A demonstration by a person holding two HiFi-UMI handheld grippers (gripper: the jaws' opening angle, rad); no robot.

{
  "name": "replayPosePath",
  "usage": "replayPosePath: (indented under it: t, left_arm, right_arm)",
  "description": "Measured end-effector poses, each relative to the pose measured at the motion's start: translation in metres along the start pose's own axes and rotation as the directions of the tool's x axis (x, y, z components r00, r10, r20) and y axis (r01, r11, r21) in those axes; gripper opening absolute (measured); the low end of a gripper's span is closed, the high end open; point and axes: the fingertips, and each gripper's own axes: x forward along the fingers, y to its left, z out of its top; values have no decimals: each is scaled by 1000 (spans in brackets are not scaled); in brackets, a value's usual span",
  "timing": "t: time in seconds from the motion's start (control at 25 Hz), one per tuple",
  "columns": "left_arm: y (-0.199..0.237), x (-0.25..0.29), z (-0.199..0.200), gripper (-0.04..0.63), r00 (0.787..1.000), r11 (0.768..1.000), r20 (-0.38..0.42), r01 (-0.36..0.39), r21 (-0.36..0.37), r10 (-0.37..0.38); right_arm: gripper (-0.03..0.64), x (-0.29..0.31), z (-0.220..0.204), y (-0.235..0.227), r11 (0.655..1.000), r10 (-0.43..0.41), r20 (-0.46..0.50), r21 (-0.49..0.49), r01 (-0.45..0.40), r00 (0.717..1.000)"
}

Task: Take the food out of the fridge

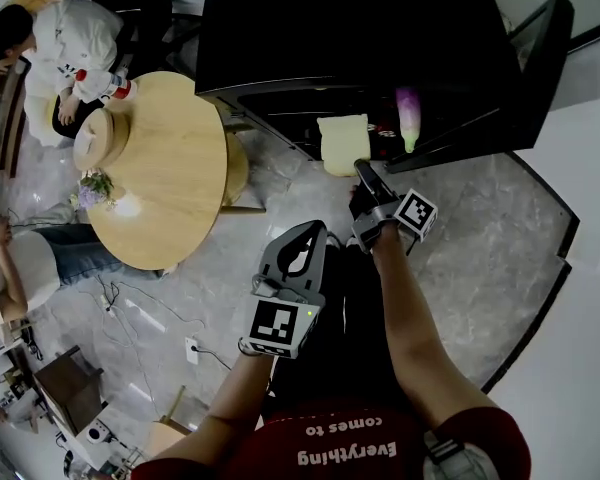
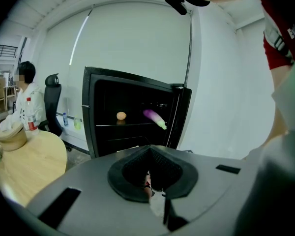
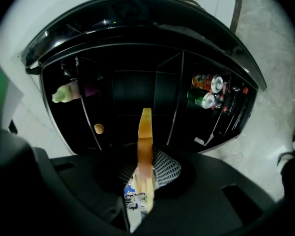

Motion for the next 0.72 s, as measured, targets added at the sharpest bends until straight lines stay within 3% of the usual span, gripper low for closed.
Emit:
replayPosePath:
  t: [0.4, 0.72]
  left_arm:
    - [0, -25, 48, 2, 996, 1000, 91, 0, 6, 0]
    - [5, -57, 79, 2, 990, 1000, 142, -18, 4, 17]
  right_arm:
    - [92, -40, -32, 92, 986, 54, -195, -146, -84, 979]
    - [92, -90, -58, 152, 979, 84, -258, -157, -128, 962]
